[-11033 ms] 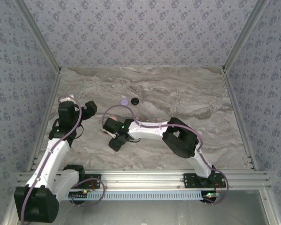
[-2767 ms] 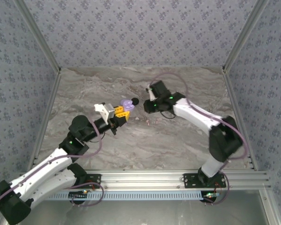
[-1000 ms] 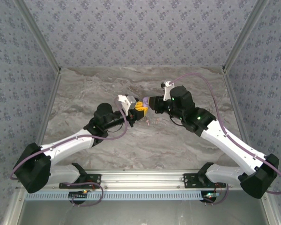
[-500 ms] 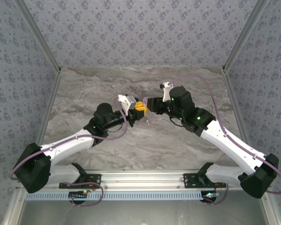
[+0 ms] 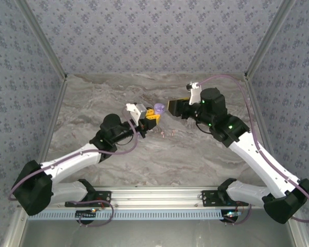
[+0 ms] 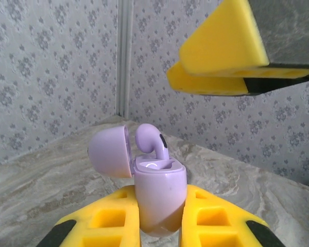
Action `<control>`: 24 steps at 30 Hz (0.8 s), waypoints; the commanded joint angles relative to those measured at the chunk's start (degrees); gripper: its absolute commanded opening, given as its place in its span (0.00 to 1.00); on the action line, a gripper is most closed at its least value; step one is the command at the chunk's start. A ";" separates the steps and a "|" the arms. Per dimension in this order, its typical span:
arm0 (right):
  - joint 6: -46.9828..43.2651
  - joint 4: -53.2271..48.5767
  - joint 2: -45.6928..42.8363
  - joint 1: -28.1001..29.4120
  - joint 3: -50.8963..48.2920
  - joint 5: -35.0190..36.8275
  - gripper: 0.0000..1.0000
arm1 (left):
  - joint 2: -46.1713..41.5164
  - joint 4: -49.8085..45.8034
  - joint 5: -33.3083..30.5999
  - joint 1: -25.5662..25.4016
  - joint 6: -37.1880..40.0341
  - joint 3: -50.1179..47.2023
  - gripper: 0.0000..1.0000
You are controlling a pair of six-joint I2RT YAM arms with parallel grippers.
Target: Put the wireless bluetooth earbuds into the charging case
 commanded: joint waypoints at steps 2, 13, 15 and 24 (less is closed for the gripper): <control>-1.07 -0.35 -1.06 -2.08 1.45 -7.69 0.54 | -2.56 2.53 0.10 -0.31 2.76 1.49 0.00; -1.65 2.82 -0.37 -3.76 3.24 -15.78 0.57 | -5.72 1.05 1.88 -0.29 5.76 4.08 0.00; -1.80 2.28 0.02 -3.73 3.00 -14.75 0.57 | -6.67 0.00 0.24 -0.31 5.94 3.66 0.00; -0.50 -0.02 7.60 -2.42 -2.48 -8.15 0.55 | -14.84 -9.53 -9.62 -0.30 8.58 0.29 0.00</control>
